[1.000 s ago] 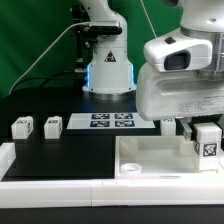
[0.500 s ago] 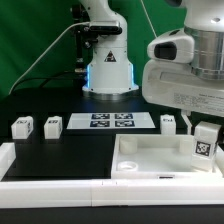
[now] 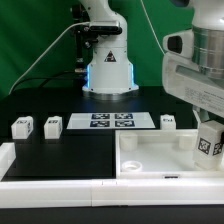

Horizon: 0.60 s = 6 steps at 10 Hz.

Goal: Assemble one leg

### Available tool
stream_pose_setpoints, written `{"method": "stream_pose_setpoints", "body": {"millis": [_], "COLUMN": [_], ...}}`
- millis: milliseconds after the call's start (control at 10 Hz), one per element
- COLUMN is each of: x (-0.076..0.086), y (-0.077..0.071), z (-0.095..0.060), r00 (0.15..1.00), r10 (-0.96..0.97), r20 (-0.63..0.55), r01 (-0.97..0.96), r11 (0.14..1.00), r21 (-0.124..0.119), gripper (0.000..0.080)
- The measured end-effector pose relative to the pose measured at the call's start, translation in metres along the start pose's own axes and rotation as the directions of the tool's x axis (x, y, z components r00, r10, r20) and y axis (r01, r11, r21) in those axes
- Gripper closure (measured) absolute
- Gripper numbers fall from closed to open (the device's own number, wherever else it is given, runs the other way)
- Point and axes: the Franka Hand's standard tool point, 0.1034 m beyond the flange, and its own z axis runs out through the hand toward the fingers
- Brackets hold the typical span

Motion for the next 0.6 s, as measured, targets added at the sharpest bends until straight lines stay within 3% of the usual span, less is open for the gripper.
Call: {"method": "stream_pose_setpoints", "body": {"millis": [400,600], "x": [-0.0015,-0.0009], "y": [-0.0005,-0.0001], "z": [0.0007,0.0010], "r00": [0.907,0.856], "r10": [0.422,0.517], "r20": [-0.009,-0.010], "r01": [-0.422,-0.517], "r11": [0.907,0.856], "r21": [0.003,0.003], "gripper": [0.0506,0.0506]}}
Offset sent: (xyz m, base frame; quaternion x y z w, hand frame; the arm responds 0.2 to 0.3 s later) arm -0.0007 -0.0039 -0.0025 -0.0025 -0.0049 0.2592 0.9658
